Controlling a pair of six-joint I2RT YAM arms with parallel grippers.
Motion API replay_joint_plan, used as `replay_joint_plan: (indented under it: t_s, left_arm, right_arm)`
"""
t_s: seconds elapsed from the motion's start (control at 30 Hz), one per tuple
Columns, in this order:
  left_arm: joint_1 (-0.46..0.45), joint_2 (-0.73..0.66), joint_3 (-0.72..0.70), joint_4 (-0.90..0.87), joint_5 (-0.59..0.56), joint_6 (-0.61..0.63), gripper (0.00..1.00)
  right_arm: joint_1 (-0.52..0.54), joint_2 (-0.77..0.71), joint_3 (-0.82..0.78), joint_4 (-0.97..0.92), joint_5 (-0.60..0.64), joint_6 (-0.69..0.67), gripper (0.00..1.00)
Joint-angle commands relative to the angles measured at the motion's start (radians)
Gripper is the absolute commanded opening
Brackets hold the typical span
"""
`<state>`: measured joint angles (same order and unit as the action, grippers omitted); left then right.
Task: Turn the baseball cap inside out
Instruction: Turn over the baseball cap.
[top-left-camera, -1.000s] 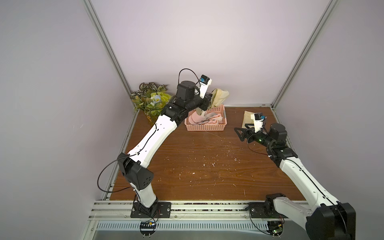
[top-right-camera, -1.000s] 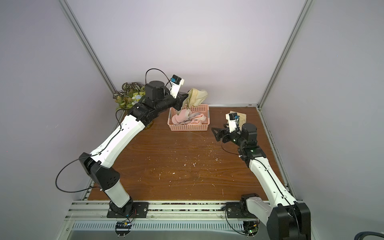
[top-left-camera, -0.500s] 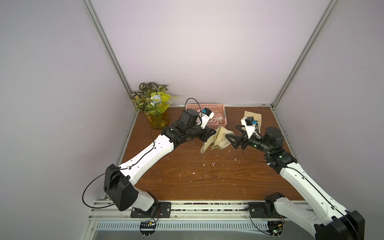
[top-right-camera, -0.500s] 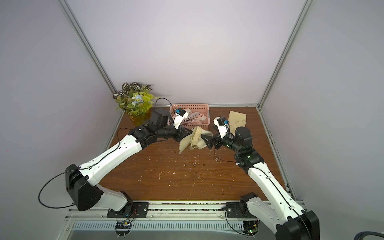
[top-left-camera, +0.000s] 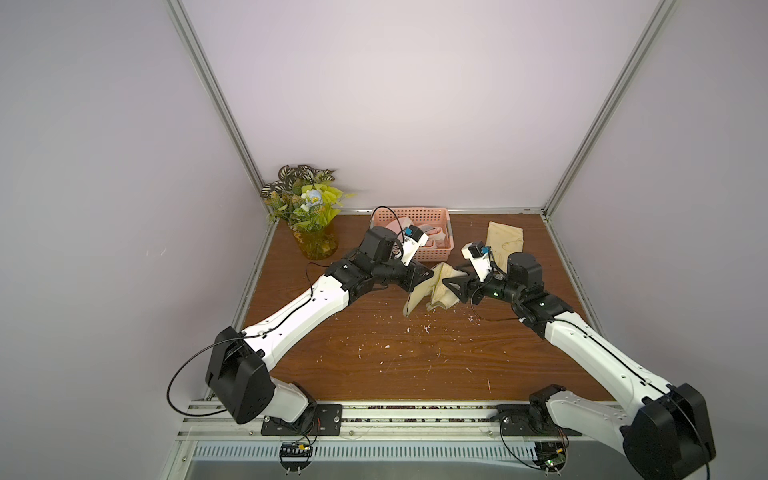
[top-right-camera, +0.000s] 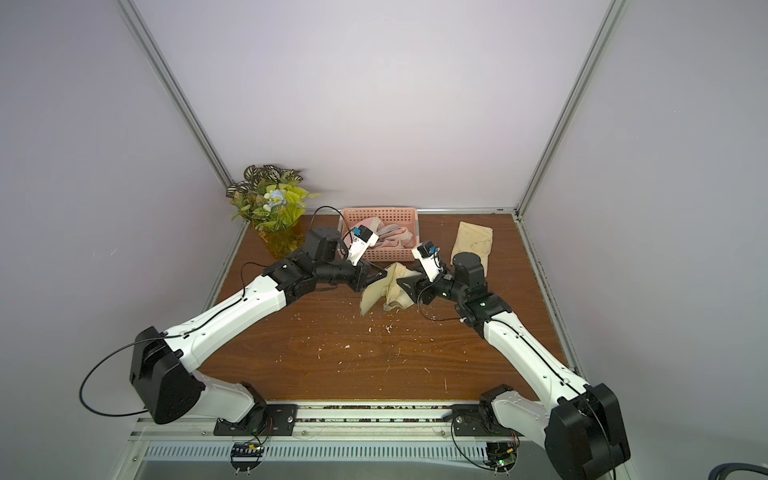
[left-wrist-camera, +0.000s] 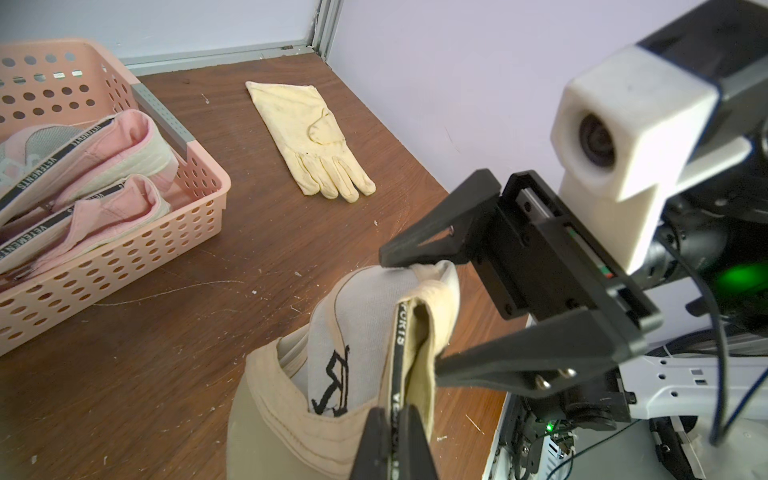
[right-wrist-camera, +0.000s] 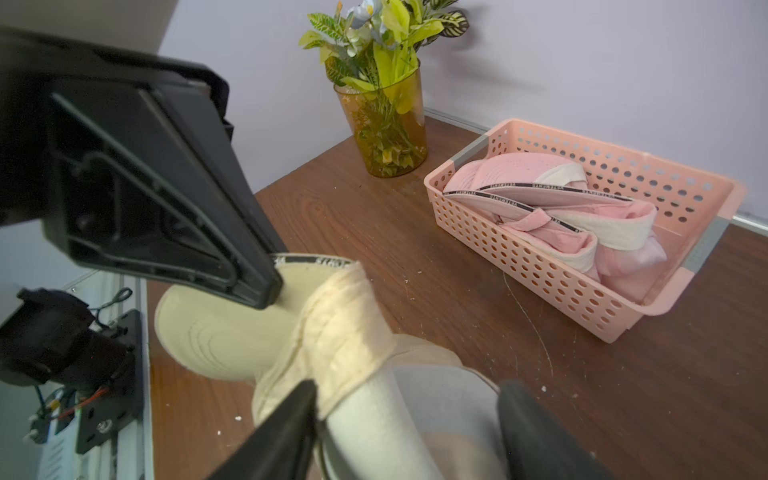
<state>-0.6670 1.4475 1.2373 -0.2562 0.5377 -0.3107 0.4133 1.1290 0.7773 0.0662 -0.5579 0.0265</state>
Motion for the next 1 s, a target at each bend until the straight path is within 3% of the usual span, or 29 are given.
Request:
replay_joint_plan:
  t_s: [0.0, 0.03, 0.07, 0.13, 0.27, 0.4, 0.6, 0.77, 0.83, 0.97]
  left_arm:
    - [-0.007, -0.029, -0.013, 0.084, 0.027, -0.017, 0.00]
    - [-0.008, -0.029, -0.020, 0.094, 0.019, -0.021, 0.00]
    - [-0.007, -0.030, -0.027, 0.101, 0.003, -0.025, 0.07]
    - [-0.008, -0.033, -0.048, 0.117, -0.030, -0.027, 0.32]
    - [0.001, -0.059, -0.140, 0.173, -0.110, -0.035, 0.74]
    - [0.020, -0.133, -0.300, 0.310, -0.151, -0.059, 0.98]
    - [0.032, -0.279, -0.563, 0.602, -0.124, -0.099, 0.99]
    - [0.032, -0.316, -0.677, 0.745, -0.110, -0.111, 0.99]
    - [0.032, -0.305, -0.692, 0.764, -0.096, -0.111, 0.93]
    - [0.032, -0.265, -0.712, 0.809, -0.085, -0.121, 0.71]
  right_arm:
    - [0.007, 0.013, 0.001, -0.015, -0.068, -0.006, 0.41]
    - [0.007, 0.012, 0.004, -0.010, -0.069, 0.002, 0.28]
    - [0.007, 0.010, 0.005, -0.006, -0.072, 0.009, 0.16]
    - [0.007, -0.001, 0.006, 0.008, -0.077, 0.029, 0.01]
    - [0.007, -0.024, 0.004, 0.030, -0.087, 0.080, 0.00]
    - [0.007, -0.032, 0.005, 0.045, -0.129, 0.121, 0.00]
    - [0.007, -0.026, 0.011, 0.044, -0.150, 0.160, 0.00]
    - [0.008, -0.015, 0.019, 0.053, -0.187, 0.193, 0.00]
    - [0.008, -0.014, 0.019, 0.064, -0.199, 0.206, 0.00]
    - [0.010, -0.007, 0.024, 0.078, -0.229, 0.225, 0.00]
